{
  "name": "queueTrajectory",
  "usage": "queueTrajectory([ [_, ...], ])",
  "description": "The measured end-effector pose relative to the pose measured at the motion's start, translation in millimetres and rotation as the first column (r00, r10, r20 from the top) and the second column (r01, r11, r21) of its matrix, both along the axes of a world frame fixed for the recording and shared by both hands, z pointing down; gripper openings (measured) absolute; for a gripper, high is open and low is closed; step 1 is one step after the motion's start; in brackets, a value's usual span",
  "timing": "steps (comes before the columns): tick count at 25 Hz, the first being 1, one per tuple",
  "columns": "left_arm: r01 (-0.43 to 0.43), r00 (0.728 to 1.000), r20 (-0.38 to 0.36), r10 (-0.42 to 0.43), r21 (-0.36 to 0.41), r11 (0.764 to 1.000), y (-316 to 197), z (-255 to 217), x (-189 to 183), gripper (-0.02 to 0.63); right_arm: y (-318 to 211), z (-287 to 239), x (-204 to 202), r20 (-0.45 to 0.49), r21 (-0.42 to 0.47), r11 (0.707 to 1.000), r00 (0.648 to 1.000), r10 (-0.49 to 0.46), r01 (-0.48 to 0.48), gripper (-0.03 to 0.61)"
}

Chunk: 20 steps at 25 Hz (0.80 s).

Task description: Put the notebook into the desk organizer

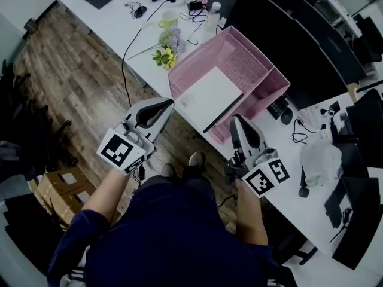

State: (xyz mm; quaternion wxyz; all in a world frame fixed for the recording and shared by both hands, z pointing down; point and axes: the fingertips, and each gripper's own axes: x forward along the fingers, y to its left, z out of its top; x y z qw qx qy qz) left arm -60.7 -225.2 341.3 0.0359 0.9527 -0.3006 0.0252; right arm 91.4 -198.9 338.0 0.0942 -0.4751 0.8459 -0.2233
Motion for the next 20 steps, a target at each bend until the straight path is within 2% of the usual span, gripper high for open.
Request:
queueTrajectory([
  [20, 0.011, 1.000, 0.002, -0.011, -0.031, 0.999, -15.1, 9.3, 0.0, 0.031, -17.3, 7.3, -4.2, 0.009, -0.016, 1.000, 1.000, -0.025, 0.025, 0.003],
])
